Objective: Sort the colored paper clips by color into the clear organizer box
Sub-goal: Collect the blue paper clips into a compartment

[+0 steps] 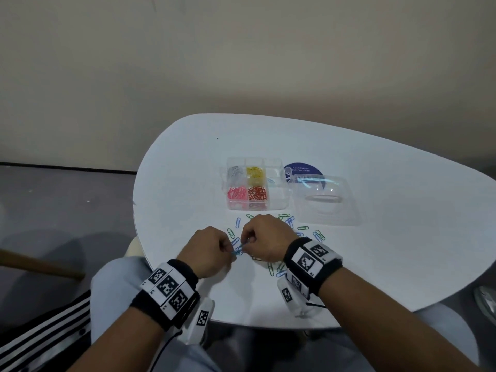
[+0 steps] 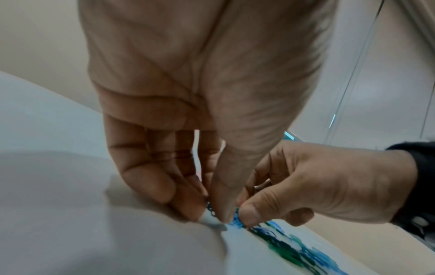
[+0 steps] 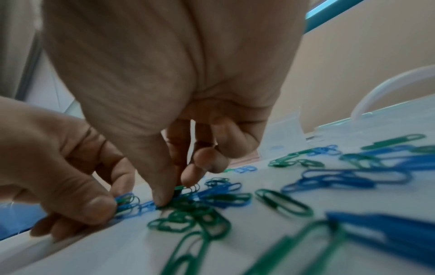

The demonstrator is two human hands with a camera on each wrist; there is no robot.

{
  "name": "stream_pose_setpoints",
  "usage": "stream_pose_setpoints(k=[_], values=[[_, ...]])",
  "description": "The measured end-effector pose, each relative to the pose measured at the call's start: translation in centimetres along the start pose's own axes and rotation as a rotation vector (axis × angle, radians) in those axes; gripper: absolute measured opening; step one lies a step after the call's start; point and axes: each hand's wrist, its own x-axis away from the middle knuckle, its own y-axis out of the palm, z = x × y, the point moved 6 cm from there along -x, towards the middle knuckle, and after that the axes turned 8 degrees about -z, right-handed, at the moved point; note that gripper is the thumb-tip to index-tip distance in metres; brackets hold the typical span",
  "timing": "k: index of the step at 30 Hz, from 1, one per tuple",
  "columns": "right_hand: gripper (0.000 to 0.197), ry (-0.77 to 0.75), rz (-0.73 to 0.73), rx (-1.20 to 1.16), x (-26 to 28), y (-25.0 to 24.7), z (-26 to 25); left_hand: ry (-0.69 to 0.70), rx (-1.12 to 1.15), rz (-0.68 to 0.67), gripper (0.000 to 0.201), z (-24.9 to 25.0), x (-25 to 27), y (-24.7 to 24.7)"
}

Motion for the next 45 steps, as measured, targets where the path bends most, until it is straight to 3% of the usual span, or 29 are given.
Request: stream_pose_setpoints(k=[4, 7, 9, 13, 16, 20, 31, 39, 45], values=[[0.010, 0.016, 0.004, 0.014, 0.2, 0.0, 0.7, 0.003, 0.008, 0.056, 0.026, -0.3, 0.1, -0.8], [0.013, 0.044, 0.021, 0.007, 0.5, -0.3, 1.7, -0.005, 0.092, 0.042, 0.017, -0.9, 0.0, -0.9], [0.013, 0.049, 0.045, -0.049, 0.8, -0.6, 2.5, -0.007, 0.273, 0.000, 0.009, -1.2, -0.1, -0.6], [0.008, 0.064, 0.222, -0.449, 1.8, -2.2, 4.4, 0.005, 0.588, -0.047, 0.008, -0.2, -0.3, 0.0], [0.004, 0.085, 0.274, -0.795, 3.0, -2.7, 5.3, 0.018, 0.735, -0.050, 0.008, 1.5, -0.4, 0.4], [0.011, 0.044, 0.276, -0.938, 4.4, -3.1, 5.3, 0.048, 0.798, -0.016, 0.006, 3.2, -0.9, 0.8], [0.006, 0.083, 0.249, -0.952, 5.4, -2.5, 6.1, 0.089, 0.909, -0.020, 0.015, 5.1, -1.0, 1.7], [0.007, 0.123, 0.264, -1.016, 5.6, -2.4, 6.7, 0.057, 0.979, 0.032, 0.007, 3.8, -1.0, 1.6], [0.010, 0.133, 0.232, -0.844, 5.2, -2.4, 6.0, 0.105, 1.044, 0.054, 0.009, 3.9, -1.1, 2.0]])
